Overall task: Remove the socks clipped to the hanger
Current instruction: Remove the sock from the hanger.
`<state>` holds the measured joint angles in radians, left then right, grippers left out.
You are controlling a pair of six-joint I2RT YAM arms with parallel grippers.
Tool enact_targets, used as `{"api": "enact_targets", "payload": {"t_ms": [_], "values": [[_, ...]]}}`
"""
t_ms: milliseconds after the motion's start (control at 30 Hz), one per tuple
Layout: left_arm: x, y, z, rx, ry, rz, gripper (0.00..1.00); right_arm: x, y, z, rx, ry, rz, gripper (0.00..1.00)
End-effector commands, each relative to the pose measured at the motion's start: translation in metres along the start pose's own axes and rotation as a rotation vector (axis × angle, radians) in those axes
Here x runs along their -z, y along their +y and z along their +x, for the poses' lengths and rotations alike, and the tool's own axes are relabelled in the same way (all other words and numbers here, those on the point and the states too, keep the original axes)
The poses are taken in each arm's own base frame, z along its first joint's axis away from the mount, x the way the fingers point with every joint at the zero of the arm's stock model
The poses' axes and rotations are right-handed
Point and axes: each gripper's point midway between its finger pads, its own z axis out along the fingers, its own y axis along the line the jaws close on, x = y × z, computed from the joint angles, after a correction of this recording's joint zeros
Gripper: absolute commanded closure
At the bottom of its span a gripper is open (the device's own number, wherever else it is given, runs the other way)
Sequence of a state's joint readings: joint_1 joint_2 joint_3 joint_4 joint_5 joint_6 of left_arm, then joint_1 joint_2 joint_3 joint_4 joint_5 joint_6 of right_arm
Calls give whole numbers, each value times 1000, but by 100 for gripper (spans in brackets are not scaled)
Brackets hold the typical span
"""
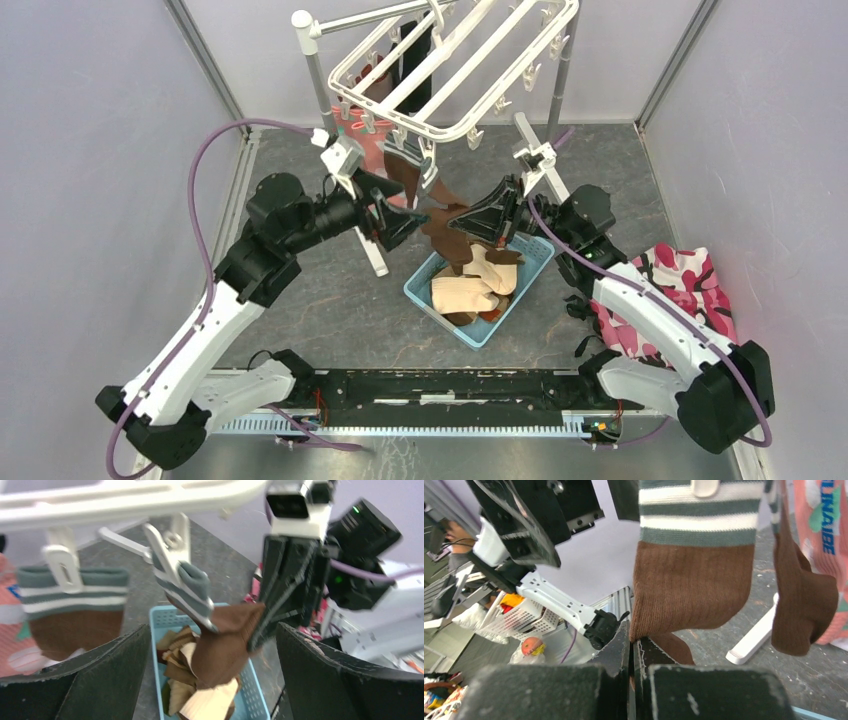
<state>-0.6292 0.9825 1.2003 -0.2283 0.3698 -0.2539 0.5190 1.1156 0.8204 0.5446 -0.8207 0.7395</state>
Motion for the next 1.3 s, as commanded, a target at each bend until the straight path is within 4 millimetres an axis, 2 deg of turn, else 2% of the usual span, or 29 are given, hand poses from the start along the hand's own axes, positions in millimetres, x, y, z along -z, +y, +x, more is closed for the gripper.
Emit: {"api": "enact_targets", "payload": {"t_ms": [0,100,167,333,500,633,733,833,867,933,1000,1133,1200,1267], "values": [[29,-37,11,-74,-6,203,0,11,38,-22,75,-56,-122,100],[36,-42,33,-44,46,264,0,16,57,-29,62,-84,-204,100],[34,-43,38,-14,54,287,0,19,69,-28,32,-81,-276,100],[28,-55,28,89,45,391,0,20,69,-15,-12,-58,-320,100],[21,-54,38,193,67,405,1,13,71,-4,4,-14,-316,100],[20,-55,44,248,77,421,8,9,70,0,10,3,-300,99],[22,-56,42,232,65,428,22,9,69,1,7,9,-294,97],[23,-58,39,202,54,442,42,8,68,1,1,9,-289,93],[23,-58,39,190,53,444,51,7,67,1,-2,7,-286,90],[22,-56,42,174,59,442,80,4,62,0,-13,6,-271,80],[21,-53,46,164,66,428,95,0,55,-3,-21,3,-233,70],[20,-50,50,145,78,415,98,-9,18,-26,76,-40,27,51],[20,-49,51,140,79,411,98,-10,14,-45,156,-98,115,43],[20,-48,53,139,80,410,98,-12,12,-57,201,-145,170,39]]}}
